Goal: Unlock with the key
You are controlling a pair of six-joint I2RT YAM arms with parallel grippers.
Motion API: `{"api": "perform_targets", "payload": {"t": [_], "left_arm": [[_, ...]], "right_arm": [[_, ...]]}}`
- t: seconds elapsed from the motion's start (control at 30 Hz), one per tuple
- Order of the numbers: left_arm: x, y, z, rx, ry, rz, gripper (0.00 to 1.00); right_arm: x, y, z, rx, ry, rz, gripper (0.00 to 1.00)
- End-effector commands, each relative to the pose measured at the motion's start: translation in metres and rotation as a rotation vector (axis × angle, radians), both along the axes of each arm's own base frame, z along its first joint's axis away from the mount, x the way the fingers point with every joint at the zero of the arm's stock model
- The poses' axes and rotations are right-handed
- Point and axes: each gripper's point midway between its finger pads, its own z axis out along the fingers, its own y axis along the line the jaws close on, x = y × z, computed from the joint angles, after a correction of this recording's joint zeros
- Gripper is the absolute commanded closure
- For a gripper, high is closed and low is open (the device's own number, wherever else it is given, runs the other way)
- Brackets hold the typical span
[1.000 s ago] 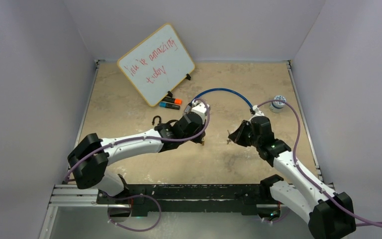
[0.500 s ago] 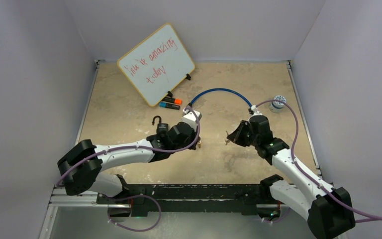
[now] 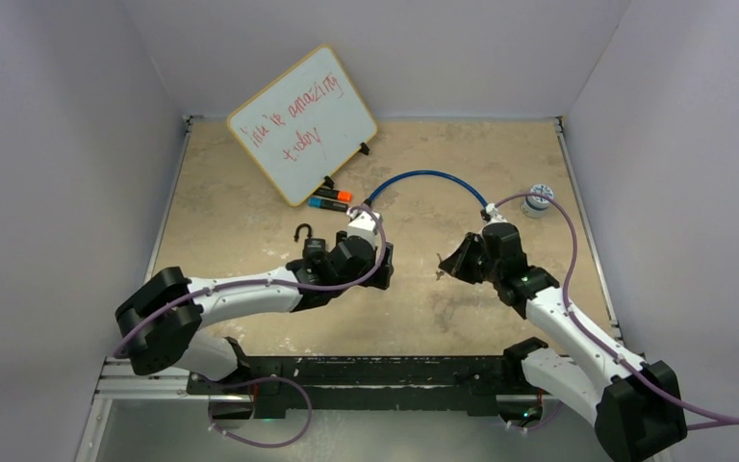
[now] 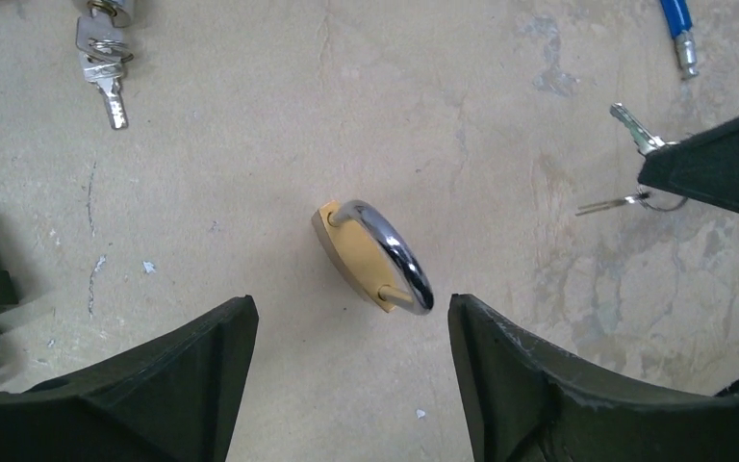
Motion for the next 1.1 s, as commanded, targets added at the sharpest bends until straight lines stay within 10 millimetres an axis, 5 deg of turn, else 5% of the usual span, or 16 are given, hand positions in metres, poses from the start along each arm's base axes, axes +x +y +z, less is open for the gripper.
{"api": "perform_targets", "payload": {"t": [0.0,0.3,0.67,0.8,0.97,1.07], "left_arm": [[0.017,-0.014,0.010,-0.069,-0.040,0.106,0.25],[0.025,-0.033,-0.012,-0.095,-0.023,0.171,0.26],[0.029,-0.031,-0.047,0.002,-0.054,0.224,0.47],[0.028,-0.031,-0.051,0.012,-0.047,0.227,0.69],[0.030,-0.038,-0.032,0.001,-0.066,0.169,0.96],[0.033,-0.041,-0.008,-0.051,-0.058,0.117,1.00]], "right_arm": [[0.010,0.000,0.017,0.015,-0.046,-0.023,1.00],[0.007,-0.001,0.012,-0.006,-0.035,-0.007,1.00],[0.007,-0.002,0.013,-0.016,-0.040,-0.002,1.00],[0.008,-0.002,0.014,-0.016,-0.041,-0.004,1.00],[0.012,0.001,0.020,-0.009,-0.048,0.003,1.00],[0.016,0.009,0.027,0.020,-0.062,0.035,1.00]]}}
